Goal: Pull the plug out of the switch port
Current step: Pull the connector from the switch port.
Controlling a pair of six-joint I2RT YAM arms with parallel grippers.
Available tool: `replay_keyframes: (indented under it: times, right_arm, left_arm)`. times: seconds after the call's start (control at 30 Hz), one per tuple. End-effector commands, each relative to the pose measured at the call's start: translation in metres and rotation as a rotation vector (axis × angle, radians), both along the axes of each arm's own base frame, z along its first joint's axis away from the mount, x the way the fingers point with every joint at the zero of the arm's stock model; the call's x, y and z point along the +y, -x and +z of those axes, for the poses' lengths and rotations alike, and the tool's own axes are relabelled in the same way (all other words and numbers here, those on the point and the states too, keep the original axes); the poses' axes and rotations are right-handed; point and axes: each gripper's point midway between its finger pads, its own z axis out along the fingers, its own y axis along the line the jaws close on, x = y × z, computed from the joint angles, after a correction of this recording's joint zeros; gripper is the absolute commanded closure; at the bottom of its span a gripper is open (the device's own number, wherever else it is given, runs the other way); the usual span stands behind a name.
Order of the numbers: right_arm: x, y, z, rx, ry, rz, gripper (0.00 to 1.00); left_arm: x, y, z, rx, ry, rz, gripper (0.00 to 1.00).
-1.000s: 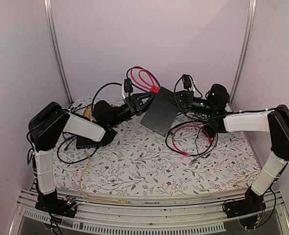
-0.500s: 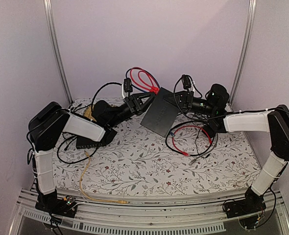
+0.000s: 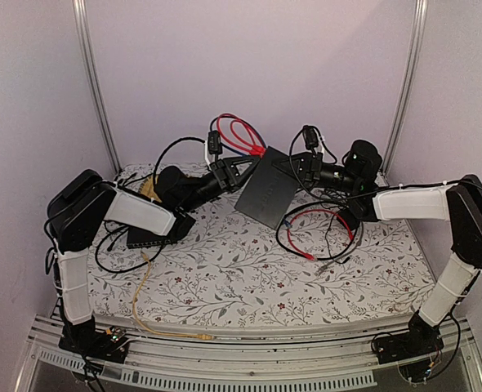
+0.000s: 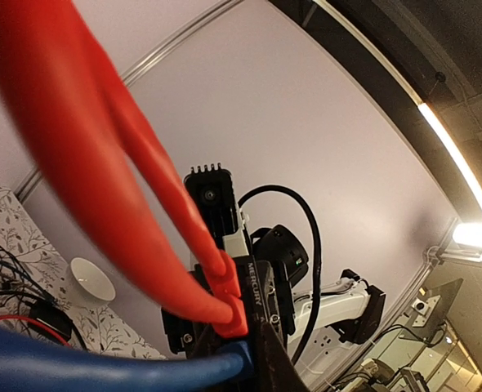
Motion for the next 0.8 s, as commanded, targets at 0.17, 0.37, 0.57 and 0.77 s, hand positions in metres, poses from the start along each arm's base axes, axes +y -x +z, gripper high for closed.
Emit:
replay_keyframes:
  times: [0.17, 0.37, 0.57, 0.77]
  right_arm:
    - [-0.002, 0.01, 0.047, -0.142, -0.082, 0.002, 0.99]
    - [-0.002, 0.01, 0.046, -0.148, -0.069, -0.004, 0.99]
    - [-0.003, 0.012, 0.047, -0.169, -0.062, -0.003, 0.99]
    - [-0.003, 0.012, 0.048, -0.173, -0.057, -0.005, 0.99]
  left_arm:
    - [-0.002, 0.007, 0.018, -0.044, 0.014, -0.008, 0.94]
    - [0.007, 0.011, 0.025, -0.031, 0.079, -0.033, 1.0]
    - [0.014, 0.015, 0.032, -0.009, 0.141, -0.06, 1.0]
    - [0.016, 0.015, 0.038, 0.005, 0.139, -0.038, 1.0]
